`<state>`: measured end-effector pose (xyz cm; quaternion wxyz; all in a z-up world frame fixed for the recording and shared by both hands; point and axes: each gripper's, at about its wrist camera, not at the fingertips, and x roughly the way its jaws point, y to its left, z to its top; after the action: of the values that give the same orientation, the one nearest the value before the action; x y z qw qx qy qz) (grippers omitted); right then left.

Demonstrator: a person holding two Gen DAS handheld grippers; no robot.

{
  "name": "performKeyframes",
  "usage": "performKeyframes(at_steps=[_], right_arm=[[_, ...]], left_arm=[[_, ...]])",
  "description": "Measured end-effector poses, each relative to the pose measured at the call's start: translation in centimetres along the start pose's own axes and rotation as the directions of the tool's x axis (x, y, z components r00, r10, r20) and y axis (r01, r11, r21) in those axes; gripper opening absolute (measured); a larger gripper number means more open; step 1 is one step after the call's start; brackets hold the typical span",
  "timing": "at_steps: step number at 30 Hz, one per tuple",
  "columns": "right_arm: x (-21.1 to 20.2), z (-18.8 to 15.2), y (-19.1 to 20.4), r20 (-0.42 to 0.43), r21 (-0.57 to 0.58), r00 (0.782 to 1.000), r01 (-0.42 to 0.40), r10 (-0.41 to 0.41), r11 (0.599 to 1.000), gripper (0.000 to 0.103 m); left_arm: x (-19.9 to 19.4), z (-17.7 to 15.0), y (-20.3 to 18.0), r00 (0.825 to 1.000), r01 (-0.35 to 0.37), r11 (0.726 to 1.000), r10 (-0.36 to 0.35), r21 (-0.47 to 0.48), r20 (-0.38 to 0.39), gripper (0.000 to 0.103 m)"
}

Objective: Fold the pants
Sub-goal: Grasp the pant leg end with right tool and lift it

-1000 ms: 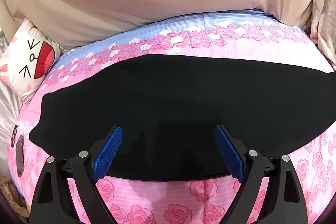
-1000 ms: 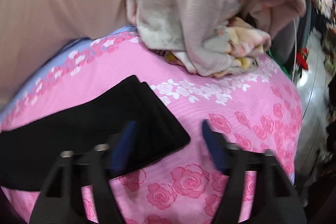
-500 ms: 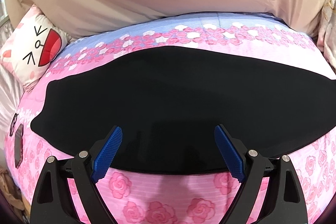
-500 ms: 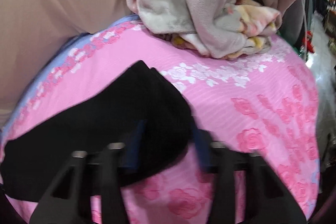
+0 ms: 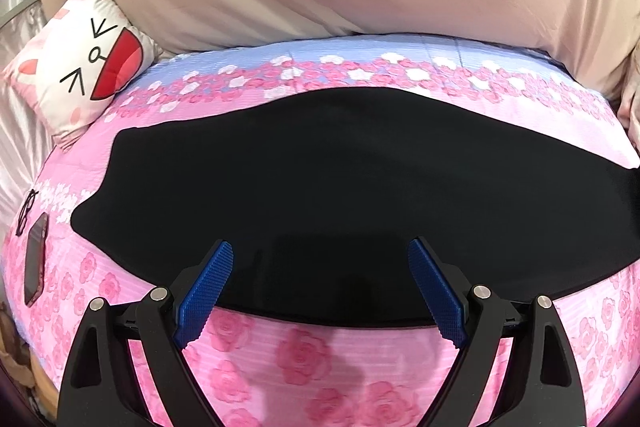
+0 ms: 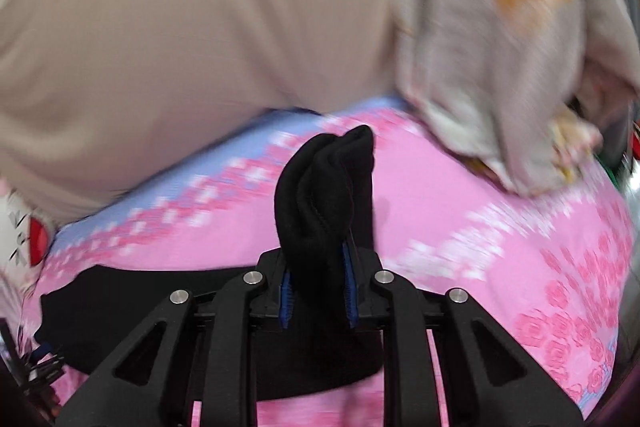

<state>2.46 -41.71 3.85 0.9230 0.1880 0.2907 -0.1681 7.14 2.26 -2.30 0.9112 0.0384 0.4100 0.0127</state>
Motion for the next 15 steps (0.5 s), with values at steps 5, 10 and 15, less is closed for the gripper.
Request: performKeyframes(at_steps=[5,10,15], right_arm=[[-1.5,1.1,9.4,0.014,-0.13,0.992,-0.119,0.122,0.984,0.019],[-0.7,0.4,18.8,-0.034,-0.25,0.975,-0.223,0.221,0.942,0.019],[1.9,-2.4,27.9,-0.127,-0.348,0.949,-0.316,0.29,0.882,0.019]], left_arm=[[0.0,-0.3,2.8,1.0,-0.008,1.0,0.008,-0.024,0.008,0.087],[-0.3,-0.7,6.0,1.0,-0.016,0.999,0.017,-0.052,0.021,0.087],[-0.5,-1.2,9.0,0.999,-0.025,0.996,0.028,-0.08,0.03,0.087]])
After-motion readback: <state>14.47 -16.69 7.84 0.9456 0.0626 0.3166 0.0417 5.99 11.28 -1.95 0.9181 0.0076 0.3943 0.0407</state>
